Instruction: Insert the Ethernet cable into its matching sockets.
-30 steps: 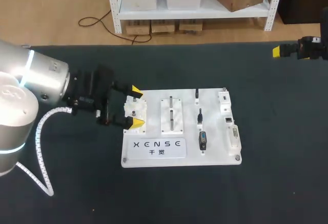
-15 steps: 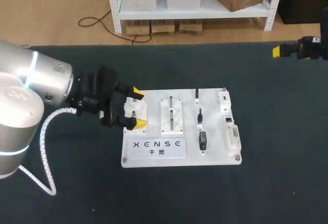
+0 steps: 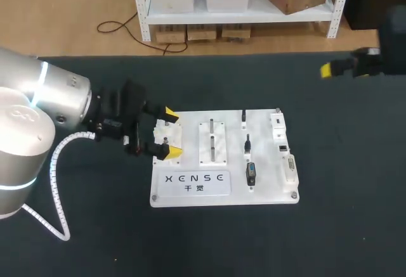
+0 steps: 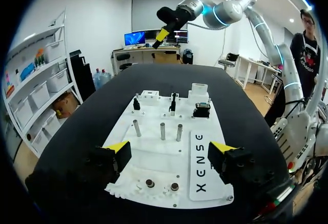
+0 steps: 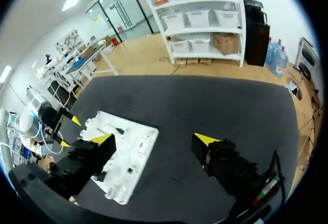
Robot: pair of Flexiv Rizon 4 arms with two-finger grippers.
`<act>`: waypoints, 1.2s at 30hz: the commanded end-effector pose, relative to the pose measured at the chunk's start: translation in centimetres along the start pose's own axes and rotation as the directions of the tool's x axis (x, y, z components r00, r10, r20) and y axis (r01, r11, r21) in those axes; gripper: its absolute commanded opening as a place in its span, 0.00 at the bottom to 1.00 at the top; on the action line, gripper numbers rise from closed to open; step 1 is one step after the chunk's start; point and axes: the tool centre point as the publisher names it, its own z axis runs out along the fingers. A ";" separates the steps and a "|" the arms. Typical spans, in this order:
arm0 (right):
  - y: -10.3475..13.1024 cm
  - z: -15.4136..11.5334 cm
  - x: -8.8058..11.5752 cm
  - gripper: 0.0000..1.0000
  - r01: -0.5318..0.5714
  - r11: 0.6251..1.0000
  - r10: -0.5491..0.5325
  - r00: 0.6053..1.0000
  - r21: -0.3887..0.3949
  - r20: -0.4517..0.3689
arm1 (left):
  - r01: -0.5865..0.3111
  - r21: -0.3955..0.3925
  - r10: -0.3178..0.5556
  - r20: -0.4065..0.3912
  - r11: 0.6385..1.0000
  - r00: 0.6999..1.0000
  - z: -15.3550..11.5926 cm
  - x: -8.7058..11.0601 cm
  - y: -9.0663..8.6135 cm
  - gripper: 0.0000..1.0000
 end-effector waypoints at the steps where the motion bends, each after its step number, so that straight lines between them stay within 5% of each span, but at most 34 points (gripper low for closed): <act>1: 4.0 1.6 -0.5 1.00 -0.009 0.992 0.017 0.998 0.129 -0.064 | 0.000 0.001 0.000 -0.001 1.000 1.000 0.1 0.1 0.1 1.00; 13: 10.6 5.3 3.5 1.00 -0.061 0.958 0.123 0.970 0.279 -0.210 | 0.000 0.001 0.000 -0.001 1.000 1.000 0.1 0.1 0.1 1.00; 26: 13.0 10.7 8.2 1.00 -0.046 0.937 0.172 0.922 0.346 -0.345 | 0.000 0.001 0.000 -0.001 1.000 1.000 0.1 0.1 0.1 1.00; 36: 12.6 13.4 10.6 1.00 -0.041 0.923 0.207 0.891 0.383 -0.404 | 0.000 0.001 0.000 -0.001 1.000 1.000 0.1 0.1 0.1 1.00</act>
